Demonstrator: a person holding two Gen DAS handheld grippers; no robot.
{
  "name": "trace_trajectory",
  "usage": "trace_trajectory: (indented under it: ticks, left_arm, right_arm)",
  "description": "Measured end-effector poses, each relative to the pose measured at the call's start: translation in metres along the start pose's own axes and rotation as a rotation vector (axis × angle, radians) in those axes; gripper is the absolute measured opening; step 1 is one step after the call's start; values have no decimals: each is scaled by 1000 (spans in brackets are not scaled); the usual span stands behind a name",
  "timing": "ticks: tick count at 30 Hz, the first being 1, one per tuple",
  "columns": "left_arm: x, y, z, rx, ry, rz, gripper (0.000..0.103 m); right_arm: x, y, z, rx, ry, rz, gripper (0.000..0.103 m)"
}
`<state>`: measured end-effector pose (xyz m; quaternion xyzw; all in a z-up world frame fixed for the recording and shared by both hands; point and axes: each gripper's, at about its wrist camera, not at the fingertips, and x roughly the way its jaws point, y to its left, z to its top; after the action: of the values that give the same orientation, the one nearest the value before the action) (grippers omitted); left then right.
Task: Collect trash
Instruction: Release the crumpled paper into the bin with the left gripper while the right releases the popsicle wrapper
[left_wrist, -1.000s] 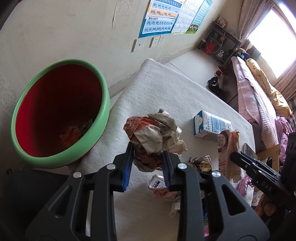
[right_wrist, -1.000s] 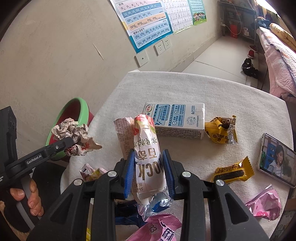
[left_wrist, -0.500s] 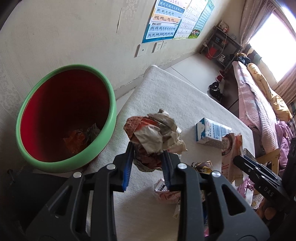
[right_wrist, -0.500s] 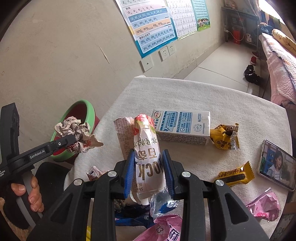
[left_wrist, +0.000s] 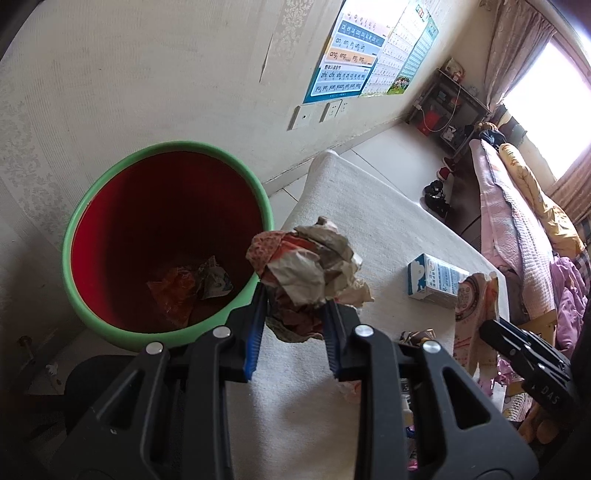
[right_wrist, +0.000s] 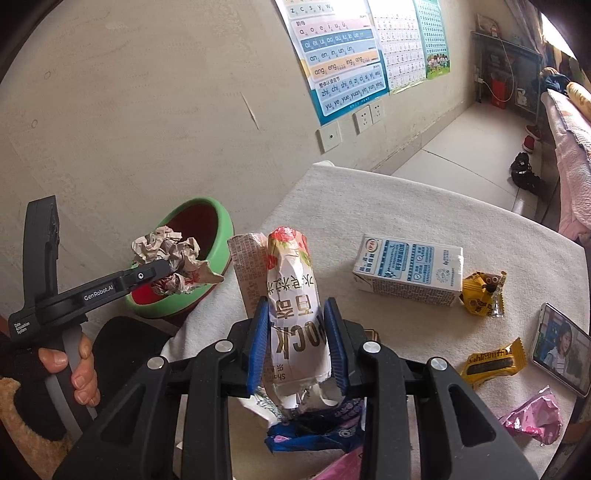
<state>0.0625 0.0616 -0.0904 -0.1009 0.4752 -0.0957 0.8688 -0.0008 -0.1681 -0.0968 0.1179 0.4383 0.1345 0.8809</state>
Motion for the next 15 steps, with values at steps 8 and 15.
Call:
trace_trajectory:
  ticks: [8, 15]
  left_arm:
    - [-10, 30, 14, -9, -42, 94, 27]
    - [-14, 71, 31, -56, -66, 162, 27]
  right_arm:
    - [22, 44, 9, -42, 33, 91, 30]
    - [64, 74, 37, 26, 92, 220, 30]
